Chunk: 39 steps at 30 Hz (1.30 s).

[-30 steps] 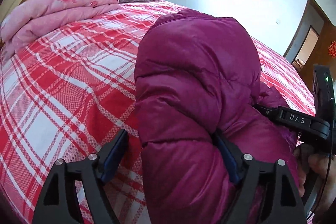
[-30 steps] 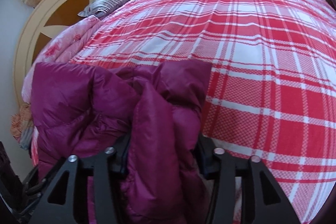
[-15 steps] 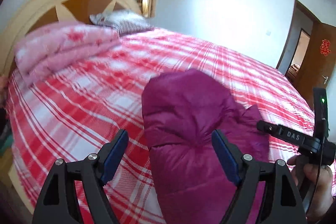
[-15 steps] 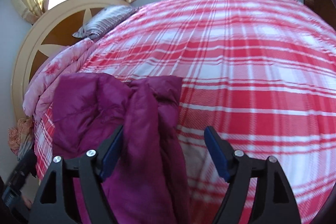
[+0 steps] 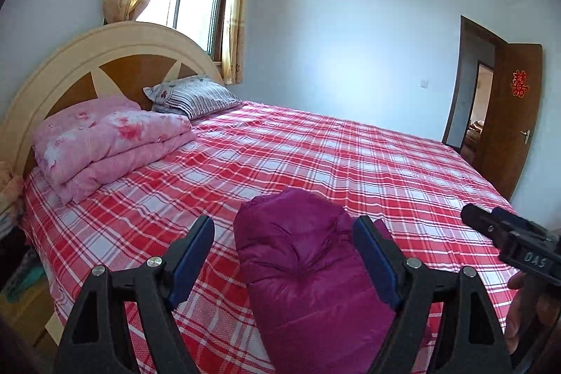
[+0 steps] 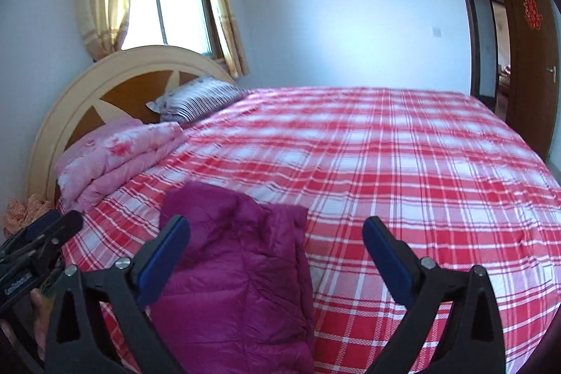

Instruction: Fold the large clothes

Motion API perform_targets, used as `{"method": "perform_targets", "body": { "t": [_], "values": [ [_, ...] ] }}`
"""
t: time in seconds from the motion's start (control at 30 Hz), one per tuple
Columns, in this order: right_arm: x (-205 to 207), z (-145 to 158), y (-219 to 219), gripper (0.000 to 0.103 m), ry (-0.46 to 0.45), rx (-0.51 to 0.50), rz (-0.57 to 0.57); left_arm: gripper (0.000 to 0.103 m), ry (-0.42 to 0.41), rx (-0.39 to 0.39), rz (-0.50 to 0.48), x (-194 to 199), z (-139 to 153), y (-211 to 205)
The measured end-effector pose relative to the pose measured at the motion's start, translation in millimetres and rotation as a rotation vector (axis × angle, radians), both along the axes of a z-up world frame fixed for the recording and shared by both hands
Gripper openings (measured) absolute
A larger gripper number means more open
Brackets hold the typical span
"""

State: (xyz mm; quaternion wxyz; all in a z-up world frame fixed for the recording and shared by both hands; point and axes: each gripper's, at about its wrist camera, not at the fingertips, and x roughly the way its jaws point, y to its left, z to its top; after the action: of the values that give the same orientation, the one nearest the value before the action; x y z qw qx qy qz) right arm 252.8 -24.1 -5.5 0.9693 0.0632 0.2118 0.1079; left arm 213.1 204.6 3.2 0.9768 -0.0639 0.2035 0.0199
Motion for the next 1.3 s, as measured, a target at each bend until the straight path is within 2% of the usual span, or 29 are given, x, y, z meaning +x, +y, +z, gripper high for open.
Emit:
{"method": "perform_targets", "body": {
  "t": [0.6,1.3],
  "values": [
    [-43.9,20.8,4.2,0.103,-0.118,-0.012,0.005,0.082,-0.031,0.002,-0.013,-11.5,9.8,-0.2],
    [-56.4,24.7,0.4,0.103,-0.147,-0.010,0.017,0.082,-0.021,0.021,-0.024,-10.7,8.4,-6.8]
  ]
}}
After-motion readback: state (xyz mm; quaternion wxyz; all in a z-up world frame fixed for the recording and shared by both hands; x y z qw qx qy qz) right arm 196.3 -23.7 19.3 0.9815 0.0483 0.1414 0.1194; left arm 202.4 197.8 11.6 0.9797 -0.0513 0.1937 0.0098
